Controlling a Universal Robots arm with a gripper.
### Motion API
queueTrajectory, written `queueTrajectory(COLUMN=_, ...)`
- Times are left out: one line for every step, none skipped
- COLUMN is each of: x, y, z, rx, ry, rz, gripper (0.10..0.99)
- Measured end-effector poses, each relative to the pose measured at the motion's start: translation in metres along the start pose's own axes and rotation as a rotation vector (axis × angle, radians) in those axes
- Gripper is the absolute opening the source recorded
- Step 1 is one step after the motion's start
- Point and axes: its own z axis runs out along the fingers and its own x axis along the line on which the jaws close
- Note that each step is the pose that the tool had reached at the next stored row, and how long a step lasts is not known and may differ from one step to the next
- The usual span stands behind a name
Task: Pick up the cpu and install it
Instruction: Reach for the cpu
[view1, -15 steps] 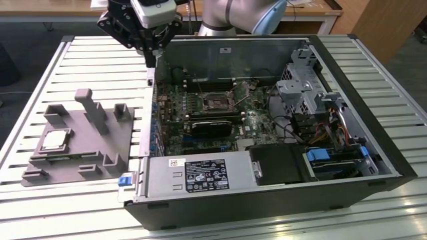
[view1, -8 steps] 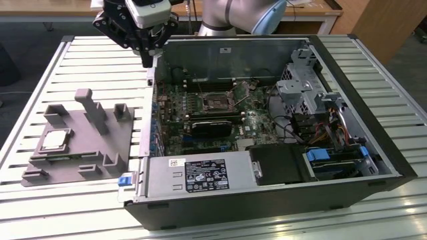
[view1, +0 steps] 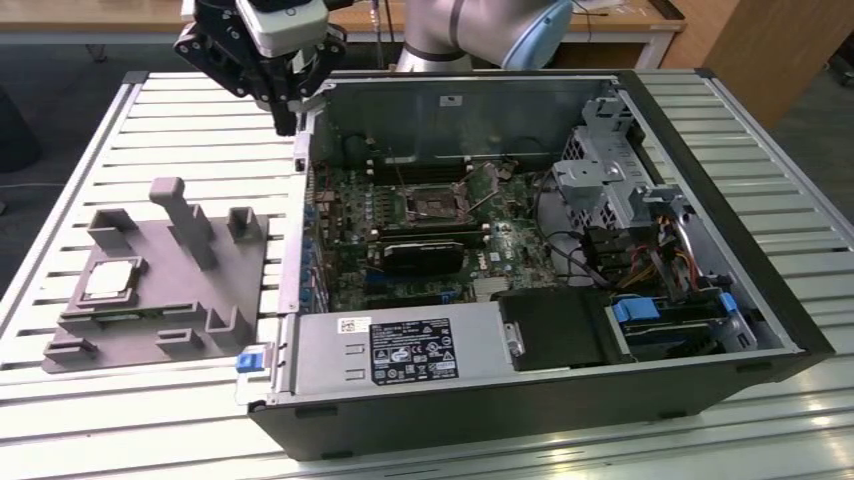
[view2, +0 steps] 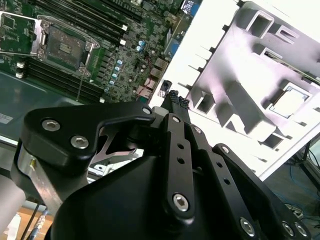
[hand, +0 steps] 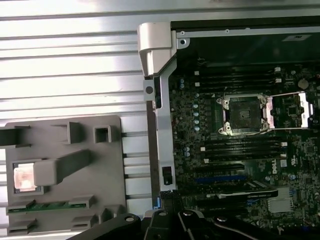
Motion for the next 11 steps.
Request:
queueTrajectory(x=0.0011, y=-0.0001, z=-0.0001, rx=0.000, ry=0.0000, rz=0.000, gripper=0.106)
queueTrajectory(x=0.0021, y=-0.0001, z=-0.0001, rx=0.000, ry=0.0001, rz=0.000, gripper=0.106)
queueTrajectory(x=0.0032, y=-0.0002, z=-0.0001, rx=0.000, ry=0.0000, rz=0.000, gripper=0.106)
queueTrajectory(x=0.0043, y=-0.0003, z=-0.0001, rx=0.000, ry=0.0000, rz=0.000, gripper=0.106)
queueTrajectory(x=0.0053, y=-0.0004, z=-0.0001, rx=0.000, ry=0.0000, rz=0.000, gripper=0.106)
queueTrajectory(x=0.0063, y=-0.0005, z=-0.0002, rx=0.000, ry=0.0000, rz=0.000, gripper=0.106)
queueTrajectory(x=0.0074, y=-0.0006, z=-0.0002, rx=0.000, ry=0.0001, rz=0.000, gripper=0.106)
queueTrajectory(x=0.0085, y=-0.0006, z=-0.0002, rx=0.000, ry=0.0000, rz=0.000, gripper=0.106)
queueTrajectory(x=0.0095, y=-0.0007, z=-0.0002, rx=0.000, ry=0.0000, rz=0.000, gripper=0.106)
queueTrajectory(x=0.0106, y=-0.0008, z=-0.0002, rx=0.000, ry=0.0000, rz=0.000, gripper=0.106)
queueTrajectory(x=0.0118, y=-0.0009, z=-0.0003, rx=0.000, ry=0.0000, rz=0.000, gripper=0.106)
